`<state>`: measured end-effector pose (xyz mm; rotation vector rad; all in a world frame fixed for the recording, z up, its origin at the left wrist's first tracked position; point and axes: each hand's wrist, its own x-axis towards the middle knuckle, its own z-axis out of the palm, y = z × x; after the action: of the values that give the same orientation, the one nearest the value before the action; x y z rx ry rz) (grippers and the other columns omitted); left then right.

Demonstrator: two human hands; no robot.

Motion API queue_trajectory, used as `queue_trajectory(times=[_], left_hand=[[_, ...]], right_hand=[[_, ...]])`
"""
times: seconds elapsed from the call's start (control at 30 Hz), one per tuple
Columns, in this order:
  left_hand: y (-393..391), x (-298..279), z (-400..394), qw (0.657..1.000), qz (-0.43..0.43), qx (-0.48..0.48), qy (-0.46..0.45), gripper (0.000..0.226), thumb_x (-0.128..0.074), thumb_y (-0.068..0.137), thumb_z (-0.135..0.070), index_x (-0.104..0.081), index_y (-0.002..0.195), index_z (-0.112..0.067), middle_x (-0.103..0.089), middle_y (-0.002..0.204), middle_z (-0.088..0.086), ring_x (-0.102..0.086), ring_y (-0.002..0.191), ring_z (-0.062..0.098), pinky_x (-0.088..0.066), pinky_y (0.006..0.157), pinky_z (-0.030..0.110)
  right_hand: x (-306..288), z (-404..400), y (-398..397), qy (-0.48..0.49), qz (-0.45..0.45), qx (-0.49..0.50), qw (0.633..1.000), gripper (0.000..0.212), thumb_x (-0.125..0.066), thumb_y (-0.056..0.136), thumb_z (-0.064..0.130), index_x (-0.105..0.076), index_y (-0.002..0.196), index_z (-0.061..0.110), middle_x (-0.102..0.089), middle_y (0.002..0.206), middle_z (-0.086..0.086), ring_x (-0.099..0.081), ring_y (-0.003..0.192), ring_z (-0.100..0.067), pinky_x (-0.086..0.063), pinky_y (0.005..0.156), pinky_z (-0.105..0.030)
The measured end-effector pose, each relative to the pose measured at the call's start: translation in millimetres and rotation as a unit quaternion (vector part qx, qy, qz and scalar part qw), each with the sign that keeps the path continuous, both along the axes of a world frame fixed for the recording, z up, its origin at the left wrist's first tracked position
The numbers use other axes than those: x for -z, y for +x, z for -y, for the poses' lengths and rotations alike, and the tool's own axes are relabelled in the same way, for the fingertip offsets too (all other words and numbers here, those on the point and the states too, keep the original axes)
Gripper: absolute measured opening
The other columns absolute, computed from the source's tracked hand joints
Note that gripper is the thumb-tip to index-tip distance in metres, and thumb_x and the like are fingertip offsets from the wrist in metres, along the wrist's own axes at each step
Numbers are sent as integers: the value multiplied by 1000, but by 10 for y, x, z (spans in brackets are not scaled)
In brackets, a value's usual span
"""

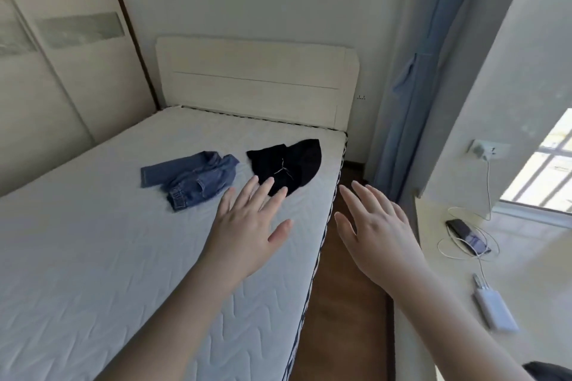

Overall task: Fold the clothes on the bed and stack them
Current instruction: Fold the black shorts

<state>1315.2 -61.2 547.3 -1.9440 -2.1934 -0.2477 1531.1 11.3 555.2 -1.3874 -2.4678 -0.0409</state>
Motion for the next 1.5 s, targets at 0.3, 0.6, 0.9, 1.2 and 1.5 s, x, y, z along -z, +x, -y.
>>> queue_trajectory(times=[0.3,0.6,0.9,1.2,1.5], left_hand=[[-352,193,-1208,1000,4,3,-28,64,-14,96,-62,-13,154,-36,-10,163,-8,-1,150,13,-2,121,44],[-525,462,-2464,999,-8,-29,-25,66,-12,94,-60,-14,154,-35,-15,163,-5,-6,150,16,-7,120,45],[-461,646,-3787,995,-32,-96,6,63,-26,97,-57,-31,152,-27,-28,159,-2,-16,149,19,-11,120,43],[-864,1074,-4386,990,-40,-137,-16,61,-30,97,-53,-37,150,-23,-28,159,2,-17,149,22,-19,119,47],[-1531,1503,-5099,987,5,-158,-23,59,-34,97,-52,-39,149,-24,-32,157,2,-23,148,24,-18,119,47]], right_hand=[[221,-1190,-365,-26,24,-12,999,59,-23,101,53,-23,154,29,-24,160,5,-17,149,-17,-15,120,-37],[468,-2650,-591,-20,29,-57,998,58,-24,101,50,-27,154,26,-29,159,0,-23,147,-21,-18,119,-38],[627,-4102,-711,-43,41,-143,988,61,-22,100,51,-23,155,25,-25,161,-1,-22,148,-21,-17,119,-37],[1015,-5009,-1363,-59,69,-204,975,58,-30,102,47,-27,154,20,-26,160,-5,-22,148,-23,-18,120,-39],[1210,-5831,-2140,-47,102,-234,966,58,-35,102,45,-31,153,18,-30,158,-6,-25,147,-25,-23,119,-42]])
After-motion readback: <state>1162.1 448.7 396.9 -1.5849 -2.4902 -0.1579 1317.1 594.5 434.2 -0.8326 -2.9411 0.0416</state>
